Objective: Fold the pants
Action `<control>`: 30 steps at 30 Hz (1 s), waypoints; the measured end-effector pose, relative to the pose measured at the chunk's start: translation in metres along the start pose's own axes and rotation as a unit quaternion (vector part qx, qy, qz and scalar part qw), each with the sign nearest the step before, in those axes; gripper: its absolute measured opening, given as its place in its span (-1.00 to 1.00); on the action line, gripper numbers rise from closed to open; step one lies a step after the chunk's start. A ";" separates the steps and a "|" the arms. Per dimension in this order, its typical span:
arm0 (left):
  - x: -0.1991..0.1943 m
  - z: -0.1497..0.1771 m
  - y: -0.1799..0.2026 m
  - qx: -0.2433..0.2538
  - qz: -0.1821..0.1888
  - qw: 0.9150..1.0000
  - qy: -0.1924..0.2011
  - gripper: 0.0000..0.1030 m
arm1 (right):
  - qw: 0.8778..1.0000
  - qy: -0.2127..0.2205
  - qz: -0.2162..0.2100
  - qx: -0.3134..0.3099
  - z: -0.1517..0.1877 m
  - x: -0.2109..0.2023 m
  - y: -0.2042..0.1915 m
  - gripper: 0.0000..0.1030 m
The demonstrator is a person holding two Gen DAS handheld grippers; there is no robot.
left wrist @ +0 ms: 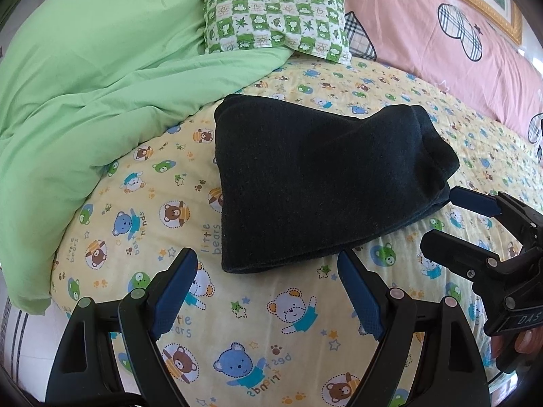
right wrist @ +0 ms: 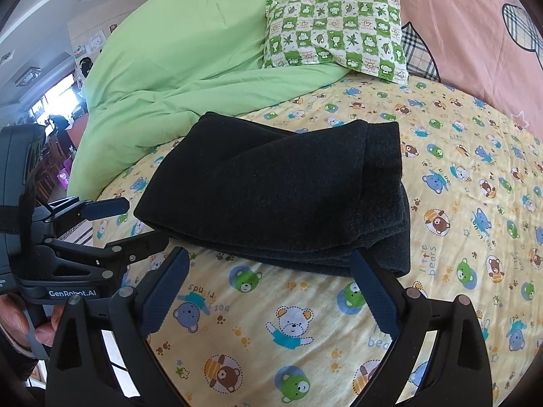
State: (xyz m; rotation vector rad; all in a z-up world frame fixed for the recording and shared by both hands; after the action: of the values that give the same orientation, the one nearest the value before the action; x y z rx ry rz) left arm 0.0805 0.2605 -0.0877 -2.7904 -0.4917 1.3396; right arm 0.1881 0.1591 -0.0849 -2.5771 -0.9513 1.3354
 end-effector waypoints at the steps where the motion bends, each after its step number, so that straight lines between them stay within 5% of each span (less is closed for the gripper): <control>1: 0.000 0.000 0.000 0.000 0.000 1.000 0.000 0.65 | 1.000 0.001 0.001 0.001 0.000 0.000 0.000 0.86; 30: -0.001 -0.023 -0.009 0.004 -0.024 1.000 0.012 0.65 | 0.999 0.037 -0.007 0.004 -0.024 -0.017 -0.006 0.86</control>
State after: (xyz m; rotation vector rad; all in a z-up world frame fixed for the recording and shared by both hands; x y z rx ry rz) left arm 0.0948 0.2720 -0.0715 -2.7653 -0.5481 1.2951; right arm 0.1965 0.1596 -0.0559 -2.5883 -0.9490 1.2297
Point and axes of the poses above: each gripper's, at about its wrist camera, not at the fingertips, and x roughly the way its jaws point, y to its right, z to its underside, the point moved 10 cm from there along x, roughly the way its jaws point, and after that the axes turned 14 degrees about x, right-handed, at the moved point
